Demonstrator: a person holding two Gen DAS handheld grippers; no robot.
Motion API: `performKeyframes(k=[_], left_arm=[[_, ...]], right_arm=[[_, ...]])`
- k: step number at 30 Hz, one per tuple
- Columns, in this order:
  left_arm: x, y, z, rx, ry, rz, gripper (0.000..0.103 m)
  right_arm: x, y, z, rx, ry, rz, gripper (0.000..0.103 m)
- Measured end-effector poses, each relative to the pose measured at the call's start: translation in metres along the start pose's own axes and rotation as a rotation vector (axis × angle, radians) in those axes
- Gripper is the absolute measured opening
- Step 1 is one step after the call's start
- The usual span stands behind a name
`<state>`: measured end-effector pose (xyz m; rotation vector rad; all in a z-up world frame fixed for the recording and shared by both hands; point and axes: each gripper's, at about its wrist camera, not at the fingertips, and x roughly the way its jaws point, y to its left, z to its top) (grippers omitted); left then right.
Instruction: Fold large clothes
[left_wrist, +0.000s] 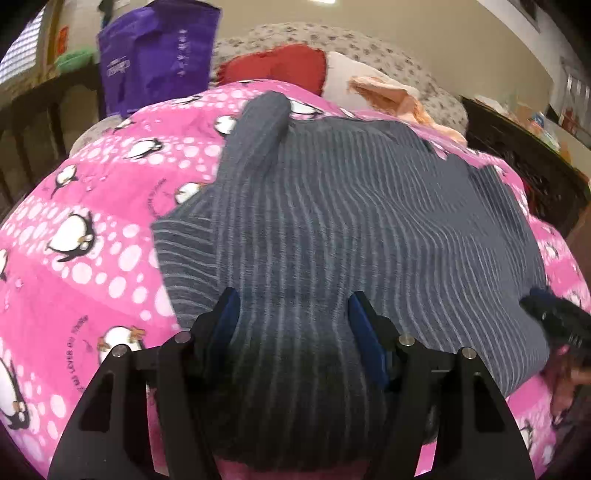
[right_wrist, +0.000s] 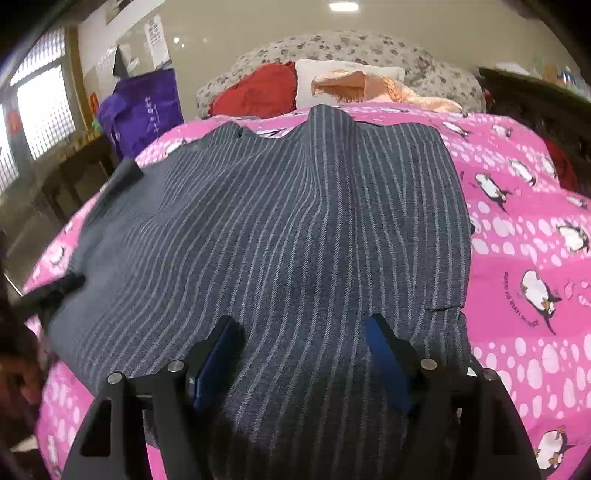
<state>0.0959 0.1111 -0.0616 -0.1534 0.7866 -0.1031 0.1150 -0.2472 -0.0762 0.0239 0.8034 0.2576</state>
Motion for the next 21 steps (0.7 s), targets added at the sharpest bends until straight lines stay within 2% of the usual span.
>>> performKeyframes(k=[7,9,11,13,16,18,20,21], left_arm=[[0.001,-0.002,-0.003,0.011,-0.005,0.002,0.064],[0.001,-0.003,-0.002,0.018,0.011,-0.005,0.065],[-0.011,-0.002,0.004,0.020,0.006,0.030,0.065],[-0.043,-0.002,0.008,-0.014,-0.066,0.023,0.065],[-0.067,-0.019,0.005,-0.017,-0.106,-0.061,0.065],[-0.054,-0.037,-0.003,0.033,-0.059,-0.094,0.065],[-0.024,-0.046,-0.016,0.069,0.048,-0.043,0.065],[-0.015,-0.049,-0.021,0.088,0.079,-0.022,0.065]], right_arm=[[0.002,0.004,0.001,-0.021,0.015,0.019,0.083],[0.002,0.004,0.006,-0.037,0.035,0.020,0.083],[-0.008,0.004,0.013,-0.020,0.051,-0.022,0.080],[-0.039,0.009,0.016,0.002,0.003,-0.069,0.080],[-0.075,0.030,0.014,-0.036,-0.084,-0.044,0.080],[-0.075,0.044,0.008,-0.054,-0.075,-0.052,0.080],[-0.049,0.049,-0.004,-0.052,0.023,-0.059,0.080],[-0.032,0.044,-0.012,-0.025,0.102,-0.077,0.081]])
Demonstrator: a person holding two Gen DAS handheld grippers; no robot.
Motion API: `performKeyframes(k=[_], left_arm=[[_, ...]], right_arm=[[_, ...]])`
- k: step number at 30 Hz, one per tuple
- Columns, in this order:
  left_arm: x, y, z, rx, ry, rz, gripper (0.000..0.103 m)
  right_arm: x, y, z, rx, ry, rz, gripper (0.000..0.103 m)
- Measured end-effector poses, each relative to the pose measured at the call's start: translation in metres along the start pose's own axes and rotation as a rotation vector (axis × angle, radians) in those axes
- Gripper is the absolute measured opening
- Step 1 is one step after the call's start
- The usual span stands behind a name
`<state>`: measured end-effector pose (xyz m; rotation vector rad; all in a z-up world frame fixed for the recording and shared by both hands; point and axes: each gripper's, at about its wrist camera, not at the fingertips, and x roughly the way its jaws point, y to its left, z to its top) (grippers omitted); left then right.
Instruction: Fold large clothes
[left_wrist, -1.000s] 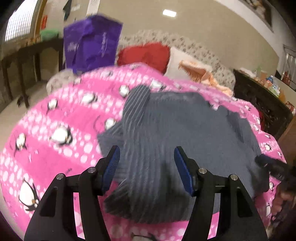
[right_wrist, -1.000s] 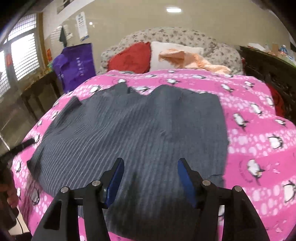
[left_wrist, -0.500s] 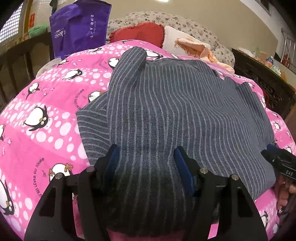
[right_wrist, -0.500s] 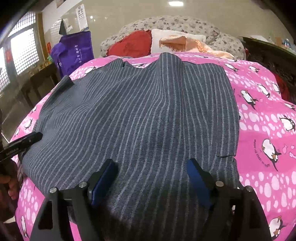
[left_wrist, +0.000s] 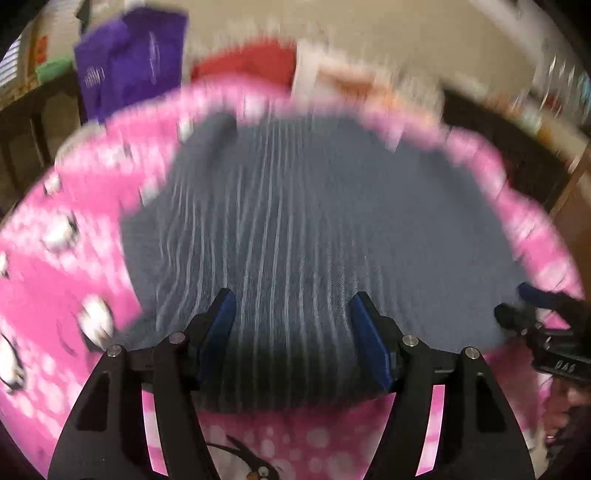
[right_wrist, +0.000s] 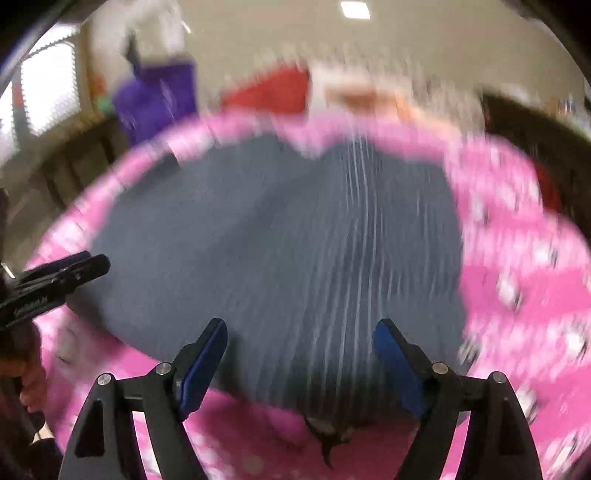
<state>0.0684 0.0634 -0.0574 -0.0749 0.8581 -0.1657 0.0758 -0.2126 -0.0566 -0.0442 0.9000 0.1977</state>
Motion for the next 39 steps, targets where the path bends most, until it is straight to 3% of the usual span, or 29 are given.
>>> performKeyframes(k=[1,3,7,10,13,15,19,21,23,25,27,32,34,37,39], left_arm=[[-0.004,-0.004,-0.001,0.029,-0.023,0.019,0.065],[-0.019,-0.008,0.008,0.041,-0.042,-0.004,0.065],[-0.041,0.005,0.055,0.014,-0.156,-0.015,0.065],[-0.022,0.019,0.110,-0.010,-0.171,0.022,0.065],[0.006,0.038,0.143,-0.063,-0.150,0.052,0.065],[0.037,0.053,0.160,-0.121,-0.113,0.113,0.065],[0.079,0.063,0.164,-0.145,-0.073,0.211,0.065],[0.105,0.063,0.158,-0.140,-0.022,0.212,0.065],[0.123,0.066,0.149,-0.153,0.023,0.210,0.068],[0.120,0.073,0.149,-0.186,0.003,0.190,0.073],[0.123,0.081,0.148,-0.218,0.007,0.165,0.074],[0.122,0.073,0.148,-0.191,0.014,0.200,0.074],[0.120,0.069,0.153,-0.166,0.036,0.215,0.074],[0.092,0.066,0.159,-0.149,0.028,0.219,0.074],[0.056,0.060,0.150,-0.155,-0.020,0.156,0.074]], right_arm=[[0.012,-0.006,-0.005,0.042,0.058,0.013,0.081],[0.001,-0.015,0.002,0.098,0.048,0.030,0.080],[-0.043,-0.023,0.049,0.089,-0.102,0.042,0.080],[-0.048,-0.025,0.090,0.060,-0.165,0.019,0.080],[-0.022,-0.030,0.129,0.074,-0.158,-0.038,0.080],[0.005,-0.036,0.144,0.113,-0.133,-0.070,0.080],[0.054,-0.055,0.149,0.177,-0.062,-0.088,0.080],[0.080,-0.056,0.146,0.131,-0.037,-0.106,0.081],[0.102,-0.061,0.135,0.104,-0.018,-0.143,0.096],[0.107,-0.067,0.129,0.121,-0.048,-0.111,0.099],[0.106,-0.065,0.128,0.113,-0.063,-0.114,0.101],[0.109,-0.064,0.126,0.107,-0.061,-0.110,0.103],[0.103,-0.065,0.128,0.112,-0.061,-0.117,0.098],[0.063,-0.061,0.125,0.115,-0.059,-0.162,0.096],[0.030,-0.056,0.113,0.100,-0.094,-0.126,0.096]])
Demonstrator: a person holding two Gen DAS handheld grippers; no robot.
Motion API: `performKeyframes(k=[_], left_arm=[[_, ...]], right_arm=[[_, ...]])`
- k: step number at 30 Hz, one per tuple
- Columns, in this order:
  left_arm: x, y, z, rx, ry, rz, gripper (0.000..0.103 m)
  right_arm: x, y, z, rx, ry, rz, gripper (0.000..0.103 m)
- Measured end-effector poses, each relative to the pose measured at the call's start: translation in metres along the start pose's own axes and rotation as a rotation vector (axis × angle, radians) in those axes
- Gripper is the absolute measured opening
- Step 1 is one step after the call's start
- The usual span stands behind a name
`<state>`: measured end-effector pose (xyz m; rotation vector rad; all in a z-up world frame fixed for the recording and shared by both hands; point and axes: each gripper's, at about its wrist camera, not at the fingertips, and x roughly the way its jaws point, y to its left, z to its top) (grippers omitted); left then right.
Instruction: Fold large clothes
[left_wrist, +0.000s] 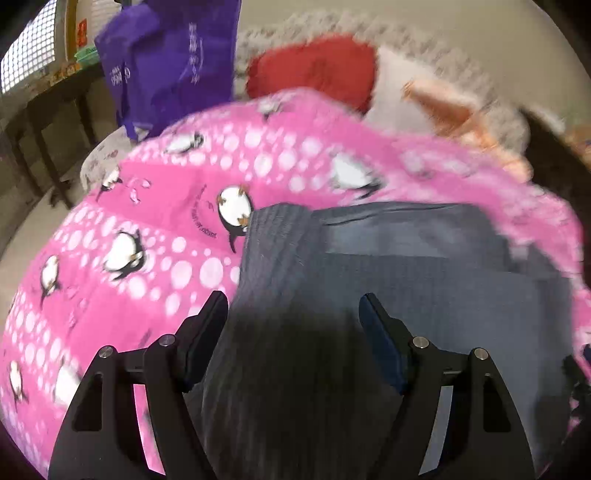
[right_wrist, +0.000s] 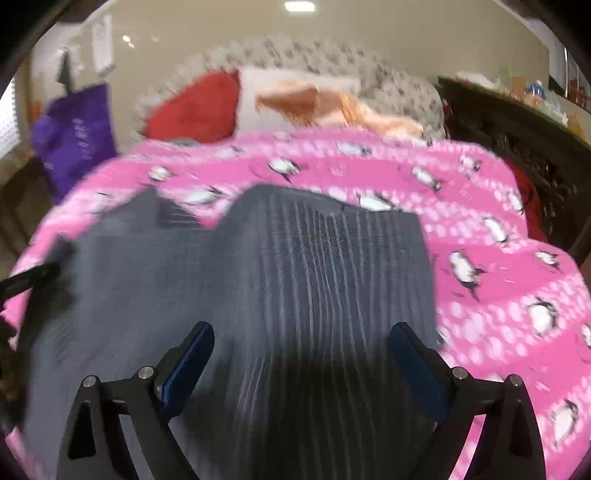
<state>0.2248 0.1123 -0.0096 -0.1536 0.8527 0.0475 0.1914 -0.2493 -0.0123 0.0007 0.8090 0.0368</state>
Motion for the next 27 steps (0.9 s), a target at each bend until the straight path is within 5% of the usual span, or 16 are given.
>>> performKeyframes(k=[7,11,15,27], left_arm=[[-0.096,-0.035,-0.103,0.175,-0.089,-0.128,0.074],[-0.085,-0.049,-0.145,0.237,-0.052,-0.126,0.074],[-0.069,-0.053,-0.161,0.243,-0.063,-0.108,0.076],[-0.074,-0.056,-0.155,0.224,-0.090,-0.108,0.080]], right_arm=[[-0.085,0.017,-0.080,-0.115,-0.066,0.098,0.096],[-0.085,0.021,-0.116,-0.149,-0.065,0.143,0.096],[-0.043,0.012,-0.136,-0.119,0.022,0.083,0.096],[-0.043,0.011,-0.142,-0.107,-0.018,0.106,0.098]])
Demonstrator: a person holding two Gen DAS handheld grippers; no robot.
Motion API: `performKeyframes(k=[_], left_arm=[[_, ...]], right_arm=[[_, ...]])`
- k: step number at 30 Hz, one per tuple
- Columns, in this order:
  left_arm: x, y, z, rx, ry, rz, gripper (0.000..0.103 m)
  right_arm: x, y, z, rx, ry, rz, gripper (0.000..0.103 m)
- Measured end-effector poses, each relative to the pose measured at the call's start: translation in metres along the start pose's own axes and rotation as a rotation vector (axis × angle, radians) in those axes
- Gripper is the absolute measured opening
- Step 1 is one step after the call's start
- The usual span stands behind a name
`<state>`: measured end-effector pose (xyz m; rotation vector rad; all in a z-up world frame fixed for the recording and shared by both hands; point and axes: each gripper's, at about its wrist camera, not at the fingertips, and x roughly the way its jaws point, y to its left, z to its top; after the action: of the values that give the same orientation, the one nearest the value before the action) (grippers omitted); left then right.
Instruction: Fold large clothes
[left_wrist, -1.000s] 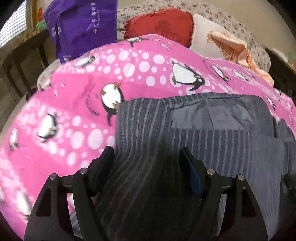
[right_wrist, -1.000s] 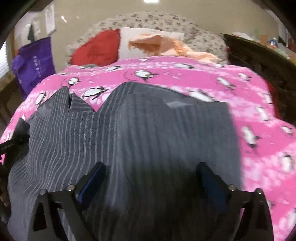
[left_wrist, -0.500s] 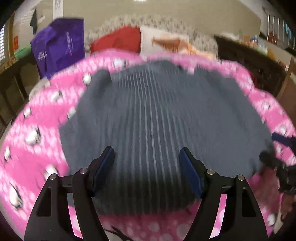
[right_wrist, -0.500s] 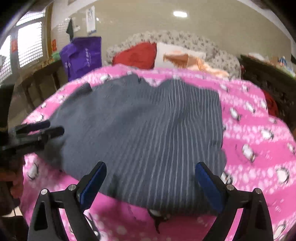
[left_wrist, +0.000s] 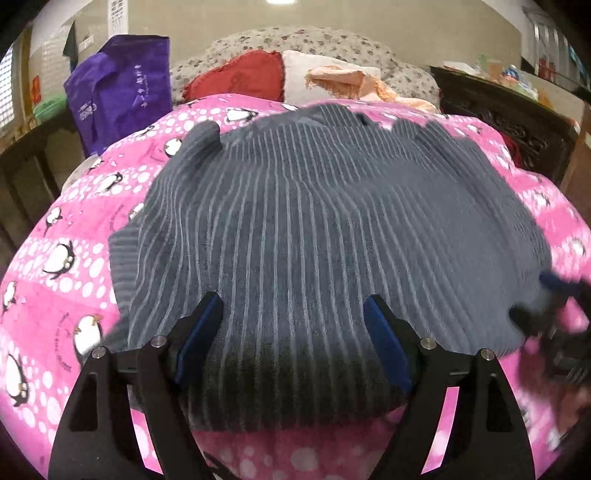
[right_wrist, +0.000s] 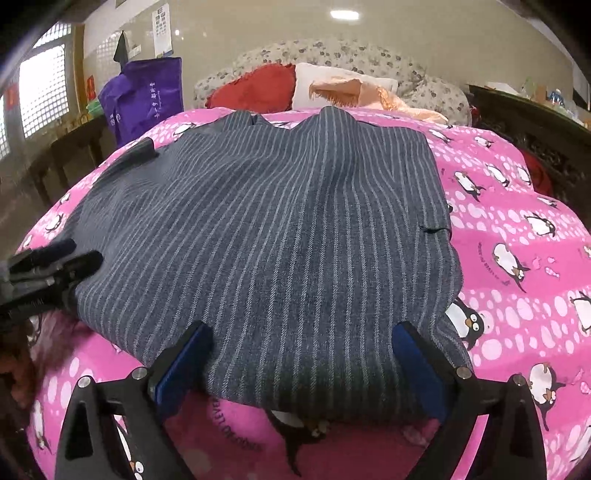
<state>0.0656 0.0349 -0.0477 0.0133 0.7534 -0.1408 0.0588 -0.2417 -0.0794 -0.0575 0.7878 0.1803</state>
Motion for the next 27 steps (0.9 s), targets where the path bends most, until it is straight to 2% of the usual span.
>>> performKeyframes(k=[1,3,5,8,12,14,16,19,22,25,27], left_arm=[[-0.005,-0.001,0.010,-0.011,-0.034,-0.026,0.080],[-0.004,-0.004,0.036,-0.002,-0.080,-0.012,0.080],[0.013,-0.005,0.057,-0.007,-0.060,0.027,0.080],[0.039,0.002,0.067,-0.070,0.032,0.052,0.080],[0.027,0.003,0.055,-0.082,0.047,0.049,0.080],[0.005,0.005,0.046,-0.065,0.033,0.024,0.080],[-0.021,0.014,0.036,-0.049,0.008,-0.008,0.080],[-0.049,0.042,0.019,-0.052,-0.019,-0.009,0.080],[-0.057,0.078,0.005,-0.111,-0.003,0.034,0.080],[-0.050,0.116,-0.013,-0.230,0.059,0.059,0.080],[-0.046,0.124,-0.019,-0.272,0.078,0.034,0.080]], right_arm=[[0.000,0.000,0.000,-0.001,-0.001,-0.001,0.098],[-0.001,0.001,0.000,-0.001,-0.001,-0.001,0.098],[-0.001,0.001,0.000,-0.002,-0.001,-0.002,0.098],[-0.001,0.000,0.000,-0.001,-0.001,0.000,0.098],[-0.001,0.000,0.000,-0.003,-0.004,-0.001,0.098],[-0.001,0.000,0.000,-0.001,-0.004,-0.001,0.099],[-0.001,0.000,-0.001,-0.001,-0.004,0.000,0.099],[-0.001,0.000,-0.001,-0.002,-0.005,0.000,0.099],[-0.001,0.000,0.000,-0.001,-0.005,0.001,0.099],[-0.001,0.000,0.000,-0.002,-0.005,0.001,0.099],[-0.001,0.000,-0.001,-0.002,-0.005,0.002,0.099]])
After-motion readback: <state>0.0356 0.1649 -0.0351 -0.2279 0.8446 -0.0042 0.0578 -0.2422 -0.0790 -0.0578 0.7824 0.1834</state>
